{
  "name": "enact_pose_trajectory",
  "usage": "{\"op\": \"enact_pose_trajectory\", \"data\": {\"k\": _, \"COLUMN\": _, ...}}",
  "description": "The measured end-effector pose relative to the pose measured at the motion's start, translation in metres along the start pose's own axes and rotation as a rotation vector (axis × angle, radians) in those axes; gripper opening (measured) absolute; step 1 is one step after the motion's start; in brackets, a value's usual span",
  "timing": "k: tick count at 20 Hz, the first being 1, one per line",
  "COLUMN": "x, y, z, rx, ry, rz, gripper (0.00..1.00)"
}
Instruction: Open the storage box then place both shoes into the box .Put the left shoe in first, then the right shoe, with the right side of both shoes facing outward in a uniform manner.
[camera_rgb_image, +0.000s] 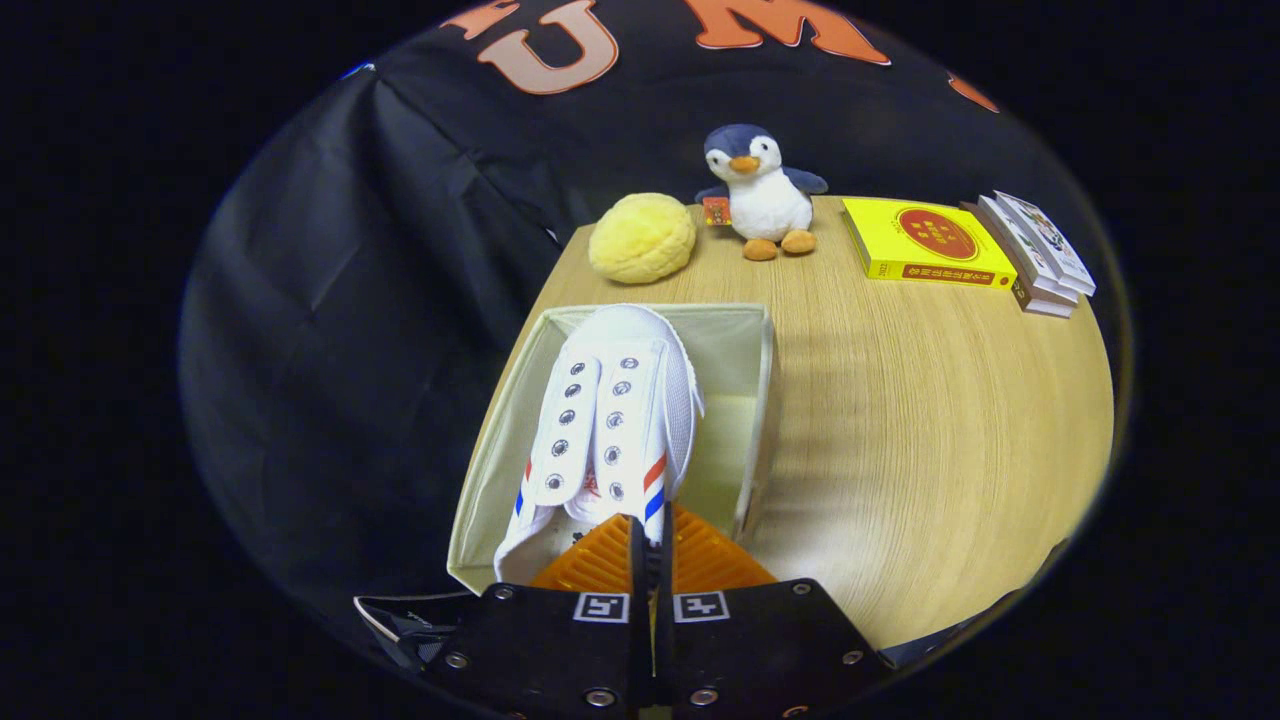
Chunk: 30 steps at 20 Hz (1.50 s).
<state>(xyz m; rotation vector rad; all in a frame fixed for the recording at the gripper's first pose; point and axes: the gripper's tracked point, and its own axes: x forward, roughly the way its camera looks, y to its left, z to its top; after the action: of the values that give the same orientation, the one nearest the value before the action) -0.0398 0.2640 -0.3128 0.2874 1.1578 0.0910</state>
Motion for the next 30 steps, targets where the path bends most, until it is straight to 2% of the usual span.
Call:
{"op": "enact_pose_trajectory", "data": {"k": 4, "x": 0.018, "y": -0.005, "z": -0.007, "rx": -0.021, "ry": 0.047, "rz": -0.119, "gripper": 0.03}}
{"op": "enact_pose_trajectory", "data": {"k": 8, "x": 0.015, "y": -0.011, "z": -0.007, "rx": -0.099, "ry": 0.072, "rz": -0.230, "gripper": 0.03}}
{"op": "enact_pose_trajectory", "data": {"k": 10, "x": 0.015, "y": -0.012, "z": -0.011, "rx": -0.103, "ry": 0.097, "rz": -0.252, "gripper": 0.03}}
{"op": "enact_pose_trajectory", "data": {"k": 13, "x": 0.020, "y": -0.008, "z": -0.025, "rx": -0.070, "ry": 0.140, "rz": -0.219, "gripper": 0.06}}
{"op": "enact_pose_trajectory", "data": {"k": 15, "x": 0.017, "y": -0.005, "z": -0.028, "rx": -0.058, "ry": 0.153, "rz": -0.198, "gripper": 0.14}}
{"op": "enact_pose_trajectory", "data": {"k": 19, "x": 0.010, "y": 0.005, "z": -0.022, "rx": -0.041, "ry": 0.135, "rz": -0.090, "gripper": 0.22}}
{"op": "enact_pose_trajectory", "data": {"k": 24, "x": -0.035, "y": 0.002, "z": 0.027, "rx": -0.026, "ry": -0.029, "rz": 0.028, "gripper": 0.30}}
{"op": "enact_pose_trajectory", "data": {"k": 27, "x": -0.069, "y": -0.027, "z": 0.060, "rx": -0.046, "ry": -0.152, "rz": 0.023, "gripper": 0.31}}
{"op": "enact_pose_trajectory", "data": {"k": 29, "x": -0.092, "y": -0.048, "z": 0.082, "rx": -0.055, "ry": -0.246, "rz": 0.018, "gripper": 0.38}}
{"op": "enact_pose_trajectory", "data": {"k": 30, "x": -0.105, "y": -0.058, "z": 0.092, "rx": -0.054, "ry": -0.295, "rz": 0.018, "gripper": 0.45}}
